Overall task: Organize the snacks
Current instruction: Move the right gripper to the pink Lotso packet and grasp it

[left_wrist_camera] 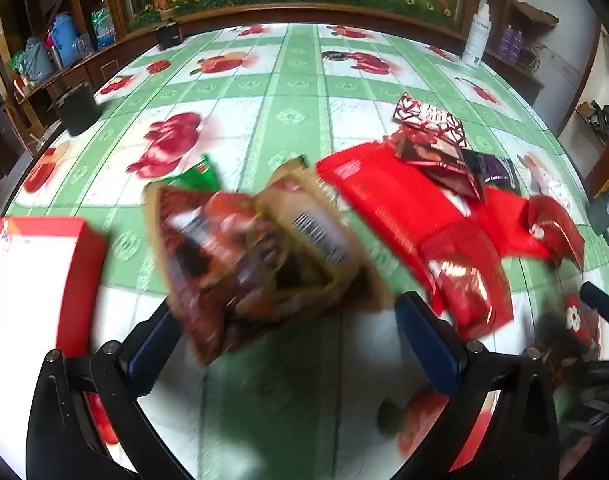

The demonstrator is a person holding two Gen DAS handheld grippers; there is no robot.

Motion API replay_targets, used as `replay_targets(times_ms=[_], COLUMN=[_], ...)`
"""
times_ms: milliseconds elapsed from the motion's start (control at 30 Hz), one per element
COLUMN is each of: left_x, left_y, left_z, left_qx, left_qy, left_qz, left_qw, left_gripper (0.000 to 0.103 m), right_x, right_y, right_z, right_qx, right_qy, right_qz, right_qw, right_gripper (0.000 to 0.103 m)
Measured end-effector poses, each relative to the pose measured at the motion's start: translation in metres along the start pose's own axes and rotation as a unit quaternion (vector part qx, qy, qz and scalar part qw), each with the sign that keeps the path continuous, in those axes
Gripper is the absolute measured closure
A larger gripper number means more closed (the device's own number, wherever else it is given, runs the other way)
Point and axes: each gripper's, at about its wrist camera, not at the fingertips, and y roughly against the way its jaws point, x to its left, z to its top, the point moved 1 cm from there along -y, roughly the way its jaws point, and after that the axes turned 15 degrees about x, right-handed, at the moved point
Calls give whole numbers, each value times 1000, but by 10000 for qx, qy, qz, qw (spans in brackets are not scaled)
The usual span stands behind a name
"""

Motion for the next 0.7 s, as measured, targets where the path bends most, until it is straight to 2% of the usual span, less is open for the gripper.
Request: replay_targets(times_ms=[67,167,267,367,467,500,567,633,700], left_x=[7,14,25,44,58,59,66,73,76], left_y=[21,70,117,138,143,132,129,126,127], left_z=[-11,-28,-52,-69,-81,-84,-90,-87,-87], left_qx=[-247,-853,-1362,-1605,-1665,-1608,-1643,-1550,-1518], left_qy=[-40,-285,-462,-546,-587,-543,-535,-454,-374], left_qz=[-52,259,609,886,1107,974,957,969,941], left_qw=[9997,9956,9877,9815,9780,9807,9803,9821,9832], left_gripper=[0,0,0,0,0,0,0,0,0], right_x=[-13,-30,-35,-31,-20,-17,-9,-2,4], right_y=[18,43,57,63,53,49,41,31,28], right_z=[-8,-19,-24,-28,-30,-33,-36,-31,-29], right_qx=[-237,-648,-675,-613,-249,-174,-38,177,232], right_qy=[-32,-65,-15,190,247,250,201,-32,-135], right_qz=[319,579,881,950,836,863,948,857,1041], right_qw=[9992,9962,9938,9934,9959,9958,9953,9962,9942], right_gripper=[0,0,0,0,0,0,0,1,6])
